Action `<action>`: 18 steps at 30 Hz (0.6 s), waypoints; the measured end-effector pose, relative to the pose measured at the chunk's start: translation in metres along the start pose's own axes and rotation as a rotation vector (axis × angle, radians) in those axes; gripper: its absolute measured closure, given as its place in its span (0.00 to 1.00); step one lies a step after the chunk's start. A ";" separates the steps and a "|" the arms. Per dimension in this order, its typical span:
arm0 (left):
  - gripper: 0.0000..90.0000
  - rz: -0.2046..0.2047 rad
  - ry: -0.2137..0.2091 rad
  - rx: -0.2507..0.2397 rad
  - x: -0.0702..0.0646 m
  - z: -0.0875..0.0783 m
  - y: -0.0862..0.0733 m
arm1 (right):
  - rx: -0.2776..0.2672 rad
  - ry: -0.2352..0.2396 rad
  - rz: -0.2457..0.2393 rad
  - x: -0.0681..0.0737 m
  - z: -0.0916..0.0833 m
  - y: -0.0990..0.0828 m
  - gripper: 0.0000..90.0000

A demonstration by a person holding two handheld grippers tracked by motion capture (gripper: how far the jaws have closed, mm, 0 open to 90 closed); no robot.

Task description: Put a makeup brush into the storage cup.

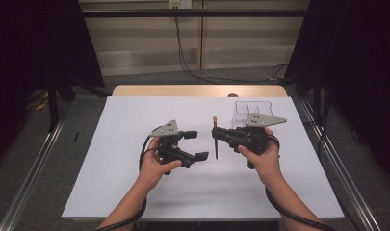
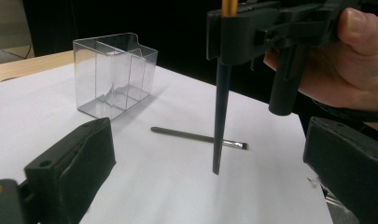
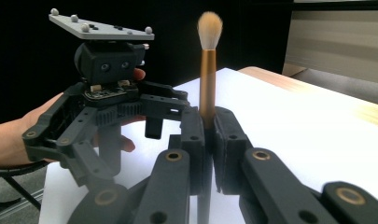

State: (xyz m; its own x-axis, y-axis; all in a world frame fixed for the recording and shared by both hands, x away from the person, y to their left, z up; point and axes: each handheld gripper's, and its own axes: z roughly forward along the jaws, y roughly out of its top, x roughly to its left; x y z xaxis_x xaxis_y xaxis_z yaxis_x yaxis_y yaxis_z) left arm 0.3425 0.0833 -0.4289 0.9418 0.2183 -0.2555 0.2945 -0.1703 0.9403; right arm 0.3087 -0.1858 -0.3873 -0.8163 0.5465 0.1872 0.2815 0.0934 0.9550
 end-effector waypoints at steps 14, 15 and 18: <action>0.01 0.047 0.051 -0.033 0.004 -0.018 -0.003 | 0.003 -0.003 -0.002 -0.001 -0.003 -0.001 0.93; 0.01 0.048 0.048 -0.032 0.005 -0.019 -0.003 | 0.002 -0.002 -0.004 -0.001 -0.002 -0.001 0.93; 0.01 0.053 0.048 -0.027 0.005 -0.023 -0.004 | -0.002 -0.001 -0.005 -0.001 -0.002 0.000 0.93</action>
State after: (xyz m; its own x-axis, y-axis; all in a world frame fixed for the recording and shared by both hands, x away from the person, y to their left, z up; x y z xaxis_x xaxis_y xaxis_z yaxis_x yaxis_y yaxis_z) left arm 0.3419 0.1070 -0.4290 0.9471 0.2553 -0.1944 0.2391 -0.1575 0.9581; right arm 0.3085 -0.1883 -0.3872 -0.8174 0.5466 0.1819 0.2764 0.0950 0.9563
